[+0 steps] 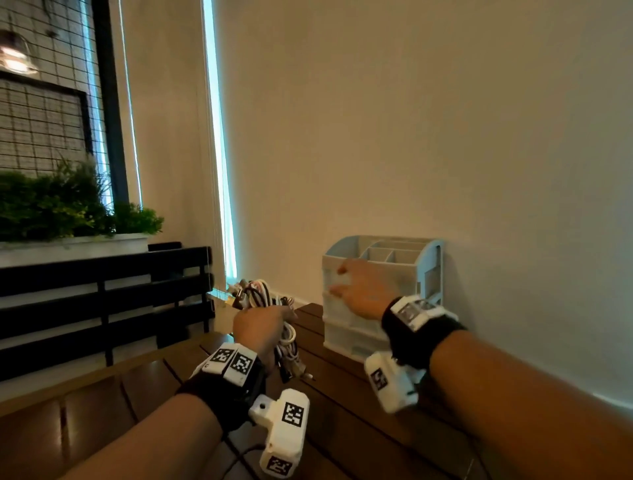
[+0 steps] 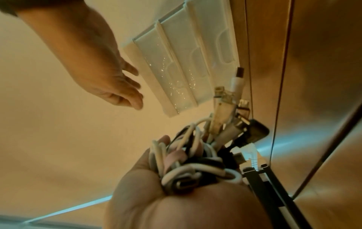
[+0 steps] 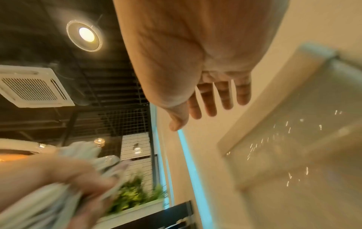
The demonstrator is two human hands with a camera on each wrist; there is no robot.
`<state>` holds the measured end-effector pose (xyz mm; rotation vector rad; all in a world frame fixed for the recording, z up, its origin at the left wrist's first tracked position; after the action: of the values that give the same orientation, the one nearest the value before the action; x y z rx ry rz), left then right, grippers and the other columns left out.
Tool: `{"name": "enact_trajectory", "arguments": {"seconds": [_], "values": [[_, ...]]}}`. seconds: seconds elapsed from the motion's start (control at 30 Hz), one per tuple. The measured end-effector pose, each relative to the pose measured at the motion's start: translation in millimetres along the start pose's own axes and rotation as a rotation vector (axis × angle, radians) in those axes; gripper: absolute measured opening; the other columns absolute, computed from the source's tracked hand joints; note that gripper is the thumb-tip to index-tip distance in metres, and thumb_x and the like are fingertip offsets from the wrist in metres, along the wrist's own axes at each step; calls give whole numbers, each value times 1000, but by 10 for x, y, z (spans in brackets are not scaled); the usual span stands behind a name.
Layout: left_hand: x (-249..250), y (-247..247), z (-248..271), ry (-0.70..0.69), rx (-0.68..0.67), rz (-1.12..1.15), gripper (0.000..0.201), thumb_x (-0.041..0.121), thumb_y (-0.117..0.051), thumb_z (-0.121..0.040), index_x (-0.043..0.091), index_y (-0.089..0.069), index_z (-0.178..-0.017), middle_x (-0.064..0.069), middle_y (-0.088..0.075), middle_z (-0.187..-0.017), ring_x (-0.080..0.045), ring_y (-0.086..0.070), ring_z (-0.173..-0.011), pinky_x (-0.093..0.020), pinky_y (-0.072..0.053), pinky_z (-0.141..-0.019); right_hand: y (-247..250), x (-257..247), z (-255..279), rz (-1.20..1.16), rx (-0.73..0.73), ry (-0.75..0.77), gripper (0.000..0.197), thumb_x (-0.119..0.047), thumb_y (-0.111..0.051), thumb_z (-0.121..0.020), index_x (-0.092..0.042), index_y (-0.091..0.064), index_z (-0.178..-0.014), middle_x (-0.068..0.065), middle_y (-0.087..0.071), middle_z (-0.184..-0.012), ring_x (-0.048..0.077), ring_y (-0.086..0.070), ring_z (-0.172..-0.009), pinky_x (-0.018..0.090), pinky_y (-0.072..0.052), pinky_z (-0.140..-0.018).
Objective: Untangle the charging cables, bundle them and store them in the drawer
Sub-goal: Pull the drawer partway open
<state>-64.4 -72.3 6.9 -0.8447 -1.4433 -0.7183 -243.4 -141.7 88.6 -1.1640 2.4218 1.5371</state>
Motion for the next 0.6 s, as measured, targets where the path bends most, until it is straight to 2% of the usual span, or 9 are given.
{"name": "enact_trajectory", "arguments": {"seconds": [0.03, 0.07, 0.17, 0.23, 0.27, 0.37, 0.43, 0.5, 0.6], "values": [[54, -32, -18, -26, -7, -16, 29, 11, -74, -71, -6, -67, -93, -26, -68, -101, -27, -62, -69, -37, -54, -60, 181, 112, -118, 88, 42, -20, 41, -39, -58, -91, -14, -54, -123, 9, -58, -124, 27, -53, -112, 37, -44, -94], [92, -55, -44, -50, -3, -39, 30, 14, -75, -68, -4, -67, -90, -27, -68, -101, -31, -66, -71, -39, -56, -62, 332, 241, -228, 199, 66, -49, 46, -42, -56, -91, -15, -51, -128, 10, -52, -133, 29, -48, -120, 41, -40, -100], [135, -84, -171, -89, 43, -96, 36, 26, -76, -55, 3, -67, -81, -24, -71, -96, -37, -70, -89, -52, -58, -78, 618, 609, -469, 484, 41, -197, 60, -58, -42, -92, -23, -41, -140, 5, -36, -148, 33, -27, -137, 57, -22, -110], [198, -111, -138, -104, 54, -105, 38, 25, -79, -58, 0, -68, -84, -21, -71, -91, -35, -69, -86, -51, -57, -81, 651, 765, -528, 503, -37, -287, 71, -69, -34, -88, -27, -33, -145, 3, -29, -154, 35, -20, -141, 62, -13, -111], [231, -127, -114, -118, 49, -127, 34, 22, -81, -63, -1, -68, -84, -19, -71, -88, -33, -69, -83, -49, -57, -80, 617, 819, -570, 477, -81, -297, 75, -72, -34, -87, -28, -31, -147, 2, -28, -155, 35, -21, -142, 60, -13, -111], [252, -151, -101, -157, 33, -88, 24, 12, -82, -65, 1, -66, -81, -11, -69, -78, -25, -65, -71, -37, -56, -69, 450, 903, -594, 480, -193, -256, 82, -76, -46, -80, -26, -36, -144, 5, -43, -147, 31, -43, -130, 44, -33, -109], [293, -159, -80, -210, 20, -68, 23, 5, -82, -64, 3, -67, -82, -9, -70, -79, -24, -66, -73, -32, -52, -66, 398, 947, -644, 505, -187, -225, 89, -76, -54, -74, -25, -36, -145, 3, -55, -136, 28, -53, -119, 42, -43, -100], [314, -190, -62, -237, -5, -62, 25, -1, -80, -64, 7, -68, -85, -9, -71, -83, -24, -67, -78, -29, -51, -65, 394, 986, -684, 495, -175, -204, 91, -77, -54, -69, -28, -37, -144, -2, -59, -130, 26, -56, -115, 43, -46, -96], [344, -295, -32, -298, -53, -178, 27, 4, -80, -59, 9, -70, -84, -8, -72, -82, -25, -68, -80, -38, -58, -72, 449, 903, -613, 479, -197, -181, 90, -76, -56, -70, -28, -38, -143, -3, -59, -130, 24, -55, -116, 43, -45, -98]]}}
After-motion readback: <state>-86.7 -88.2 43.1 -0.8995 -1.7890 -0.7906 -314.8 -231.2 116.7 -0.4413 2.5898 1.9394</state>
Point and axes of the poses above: each hand's wrist, its own z-axis away from the middle knuckle, its own y-axis out of the back of the hand, x = y × z, the point moved 8 cm from there along -z, towards the middle knuckle
